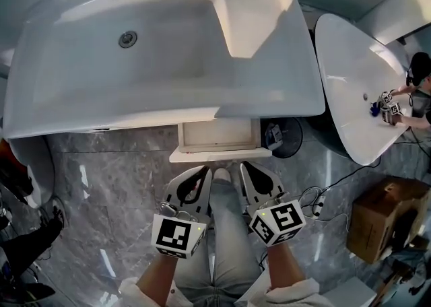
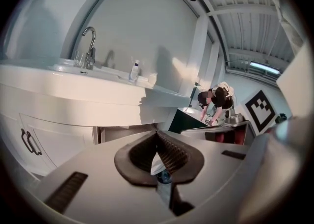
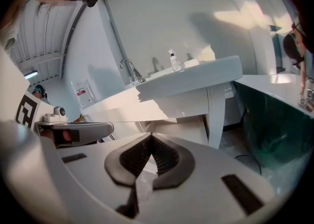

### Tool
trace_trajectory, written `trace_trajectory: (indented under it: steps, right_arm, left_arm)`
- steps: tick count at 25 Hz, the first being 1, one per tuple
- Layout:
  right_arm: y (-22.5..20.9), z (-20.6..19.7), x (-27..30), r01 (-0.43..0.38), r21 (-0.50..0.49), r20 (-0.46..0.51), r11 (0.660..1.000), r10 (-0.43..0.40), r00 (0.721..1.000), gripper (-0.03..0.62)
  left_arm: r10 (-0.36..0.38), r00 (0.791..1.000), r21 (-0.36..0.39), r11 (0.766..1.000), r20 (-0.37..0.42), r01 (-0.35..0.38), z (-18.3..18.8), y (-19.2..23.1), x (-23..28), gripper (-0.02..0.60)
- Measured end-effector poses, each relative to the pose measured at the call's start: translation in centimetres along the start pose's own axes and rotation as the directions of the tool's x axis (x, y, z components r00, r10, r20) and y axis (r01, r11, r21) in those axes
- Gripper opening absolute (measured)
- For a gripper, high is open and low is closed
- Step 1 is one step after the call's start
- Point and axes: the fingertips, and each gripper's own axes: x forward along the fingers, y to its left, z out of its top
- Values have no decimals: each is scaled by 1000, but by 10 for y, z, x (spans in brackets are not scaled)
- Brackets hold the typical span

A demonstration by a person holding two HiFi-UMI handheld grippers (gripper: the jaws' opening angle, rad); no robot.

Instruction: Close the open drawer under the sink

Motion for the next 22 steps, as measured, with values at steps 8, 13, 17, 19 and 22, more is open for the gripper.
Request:
trace_trajectory:
  steps: [8, 13, 17, 19, 22]
  right_arm:
    - [-7, -32, 12, 3, -4, -31, 1000, -3, 1000, 10]
    - [-13, -50, 16, -1, -1, -31, 1000, 1, 1000, 11]
    - [-20, -67, 20, 16, -2, -63, 1000, -16, 998, 11]
    - [-24, -73, 21, 22, -4, -73, 1000, -22, 997, 11]
    - [-28, -82, 25, 24, -10, -78, 1000, -25, 997, 11]
  left_arm:
    - [8, 999, 19, 1000, -46, -7, -31, 5, 10, 15]
    - [9, 997, 27, 1000, -78, -6, -52, 2, 16, 15]
    - [10, 994, 30, 1000, -107, -6, -69, 1, 19, 15]
    - [9, 993, 35, 999, -116, -5, -76, 0, 22, 15]
    - [14, 992, 46, 999, -125, -9, -84, 2, 26, 15]
